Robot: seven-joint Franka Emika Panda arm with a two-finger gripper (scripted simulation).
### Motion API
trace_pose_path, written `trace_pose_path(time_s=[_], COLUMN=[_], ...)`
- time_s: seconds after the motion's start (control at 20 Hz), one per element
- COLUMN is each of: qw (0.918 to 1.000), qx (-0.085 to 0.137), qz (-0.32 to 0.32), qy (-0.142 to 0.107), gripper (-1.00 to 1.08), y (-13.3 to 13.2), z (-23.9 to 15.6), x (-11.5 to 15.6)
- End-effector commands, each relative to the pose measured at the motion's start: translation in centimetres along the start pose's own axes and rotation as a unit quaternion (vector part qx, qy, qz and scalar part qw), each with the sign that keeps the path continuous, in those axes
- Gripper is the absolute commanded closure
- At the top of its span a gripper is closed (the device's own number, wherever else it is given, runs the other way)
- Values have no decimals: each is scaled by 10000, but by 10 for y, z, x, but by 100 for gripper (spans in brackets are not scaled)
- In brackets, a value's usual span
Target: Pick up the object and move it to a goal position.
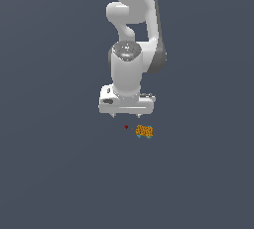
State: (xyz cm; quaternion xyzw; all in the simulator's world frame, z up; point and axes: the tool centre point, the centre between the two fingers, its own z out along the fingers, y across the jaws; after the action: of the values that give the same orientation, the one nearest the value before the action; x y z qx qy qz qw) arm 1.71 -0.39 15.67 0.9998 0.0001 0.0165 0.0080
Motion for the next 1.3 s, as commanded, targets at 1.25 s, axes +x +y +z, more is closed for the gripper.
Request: trace_pose_path(time_s=[1.25], qw=[9522], qx=[-2], qz=[-3054], qy=[-111], gripper=[-92], y=[-26], z=[43], x=[-2])
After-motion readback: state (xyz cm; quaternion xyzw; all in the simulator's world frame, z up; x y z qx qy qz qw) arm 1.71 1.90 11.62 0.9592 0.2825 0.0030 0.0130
